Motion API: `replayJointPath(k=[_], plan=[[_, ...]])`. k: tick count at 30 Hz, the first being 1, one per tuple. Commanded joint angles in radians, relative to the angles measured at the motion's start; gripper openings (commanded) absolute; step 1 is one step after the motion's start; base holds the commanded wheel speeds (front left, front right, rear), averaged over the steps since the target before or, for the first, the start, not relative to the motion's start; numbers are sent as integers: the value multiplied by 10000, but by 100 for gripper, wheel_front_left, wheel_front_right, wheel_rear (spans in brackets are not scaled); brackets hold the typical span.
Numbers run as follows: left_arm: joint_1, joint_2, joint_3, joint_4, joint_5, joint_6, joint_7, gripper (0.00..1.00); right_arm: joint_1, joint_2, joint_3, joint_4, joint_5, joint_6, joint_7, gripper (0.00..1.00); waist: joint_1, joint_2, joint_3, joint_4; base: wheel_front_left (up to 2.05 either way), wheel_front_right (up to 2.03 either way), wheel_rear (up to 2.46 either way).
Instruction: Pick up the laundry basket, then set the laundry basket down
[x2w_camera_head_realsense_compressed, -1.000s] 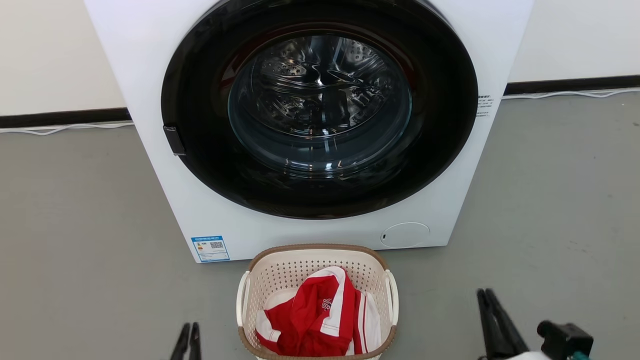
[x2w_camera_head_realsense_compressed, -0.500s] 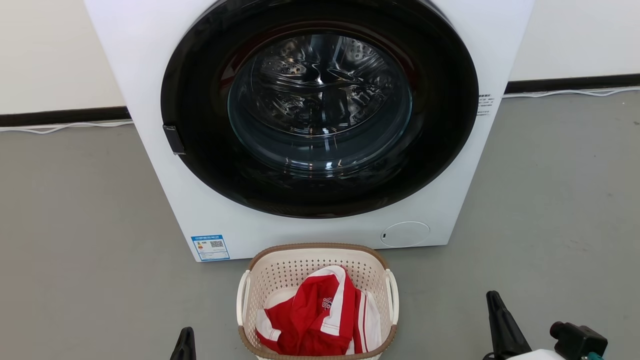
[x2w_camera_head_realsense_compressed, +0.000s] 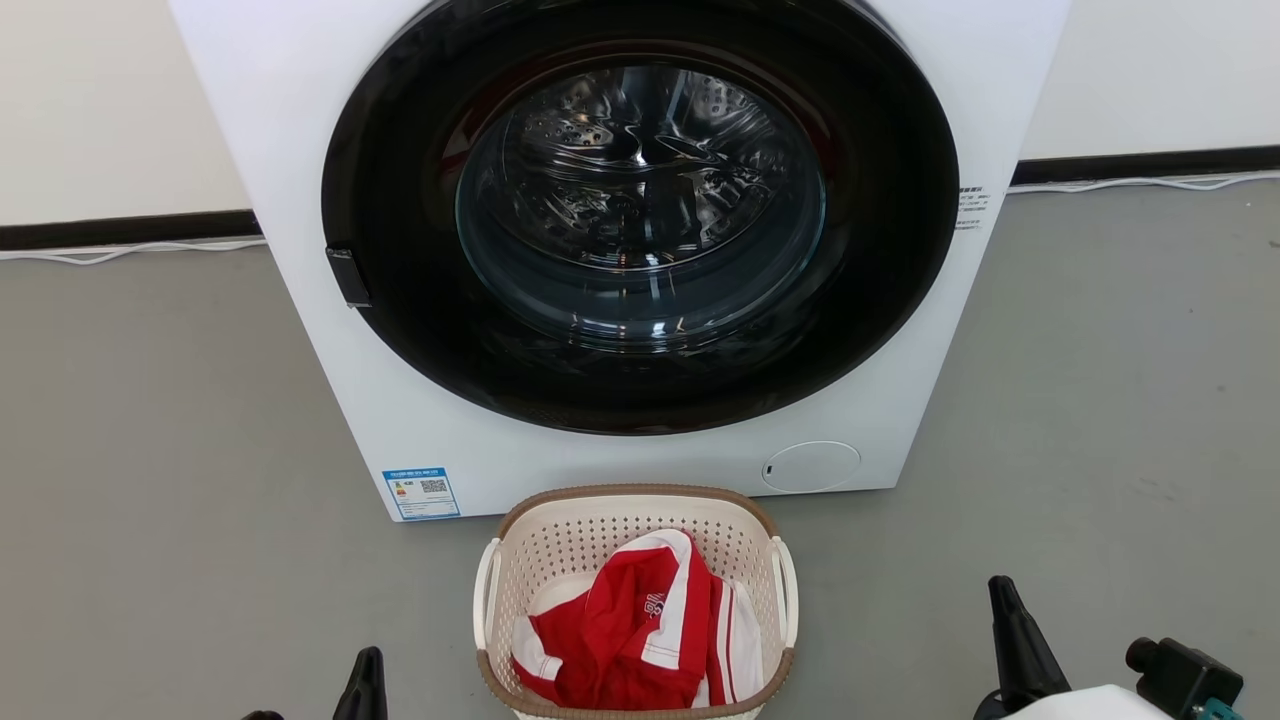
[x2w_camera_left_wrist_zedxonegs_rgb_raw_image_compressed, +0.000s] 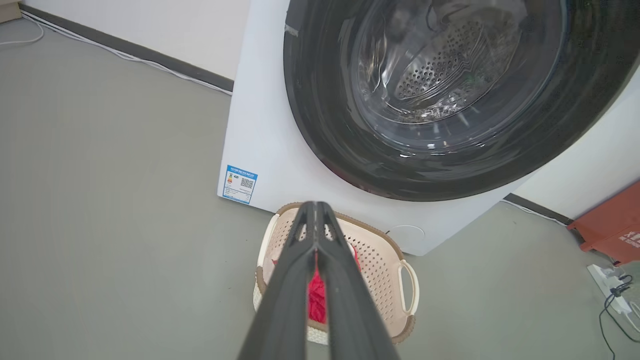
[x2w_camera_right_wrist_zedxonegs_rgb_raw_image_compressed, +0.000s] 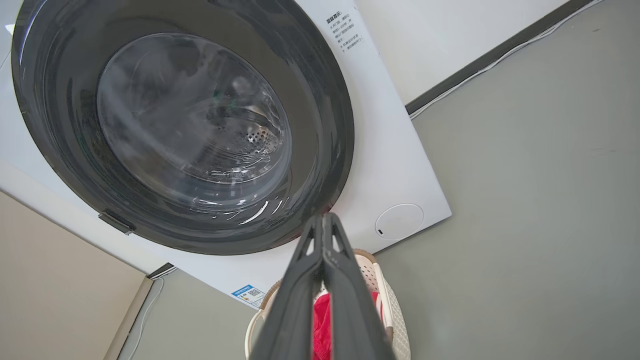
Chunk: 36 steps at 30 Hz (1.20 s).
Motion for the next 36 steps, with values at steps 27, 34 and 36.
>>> replayJointPath(k=[27, 34, 36], plan=[[-1264, 163, 497, 113, -3749, -565, 855, 0, -761, -46, -355, -491, 3266, 36, 964, 0, -2, -1, 71, 20, 0, 0, 0], [-1471, 174, 604, 205, -4699, -699, 1082, 0, -849, -47, -450, -544, 4095, 40, 1196, 0, -2, -1, 90, 25, 0, 0, 0], [-1523, 176, 631, 228, -4936, -733, 1140, 0, -871, -47, -474, -557, 4303, 41, 1255, 0, -2, -1, 95, 27, 0, 0, 0]])
